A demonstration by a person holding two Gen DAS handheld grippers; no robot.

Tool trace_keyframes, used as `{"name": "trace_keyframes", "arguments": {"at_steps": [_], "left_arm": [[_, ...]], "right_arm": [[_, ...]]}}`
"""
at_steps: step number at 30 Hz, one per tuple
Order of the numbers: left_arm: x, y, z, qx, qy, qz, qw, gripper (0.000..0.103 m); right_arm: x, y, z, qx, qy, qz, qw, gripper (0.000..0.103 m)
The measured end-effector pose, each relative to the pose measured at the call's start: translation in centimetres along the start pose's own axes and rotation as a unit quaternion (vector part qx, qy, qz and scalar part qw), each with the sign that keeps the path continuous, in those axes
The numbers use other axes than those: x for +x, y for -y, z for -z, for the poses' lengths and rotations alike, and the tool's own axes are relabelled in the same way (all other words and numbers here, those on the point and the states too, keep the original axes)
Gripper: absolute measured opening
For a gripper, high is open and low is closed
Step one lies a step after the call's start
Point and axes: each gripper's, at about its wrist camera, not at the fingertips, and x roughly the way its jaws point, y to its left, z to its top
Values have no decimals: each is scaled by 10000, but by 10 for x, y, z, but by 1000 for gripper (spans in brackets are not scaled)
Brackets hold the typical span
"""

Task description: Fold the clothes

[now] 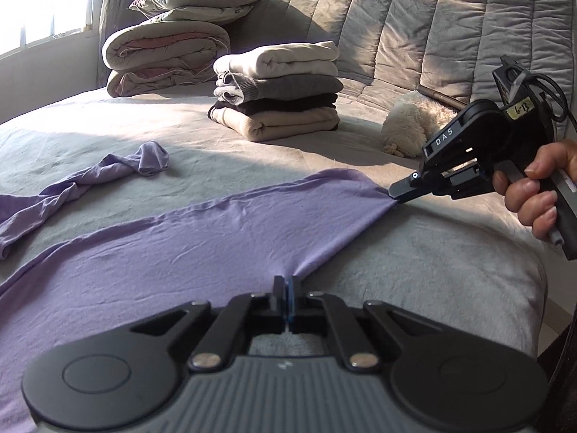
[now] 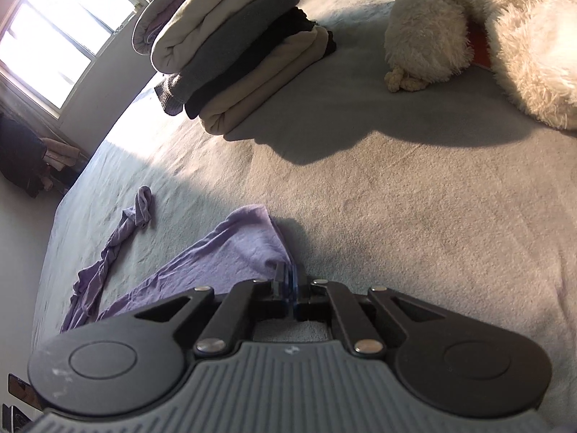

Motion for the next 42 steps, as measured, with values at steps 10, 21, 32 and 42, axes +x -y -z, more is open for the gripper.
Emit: {"name": "trace_keyframes", "arguments": {"at_steps": [10, 21, 32, 42], "left_arm": [[-7, 24, 13, 212, -118, -52, 9997, 1], [3, 41, 11, 539, -187, -191, 9982, 13], [3, 48, 6, 617, -8, -376, 9974, 15], [6, 53, 12, 1087, -5, -601, 9923, 31]], "right_arm": [[-26, 16, 5, -107, 115, -47, 9999, 7], [3, -1, 12, 46, -94, -553, 9984, 38], [9, -20, 13, -694, 371, -131, 9968, 3], [-8, -11, 12, -643, 160, 83, 9978, 3]]}}
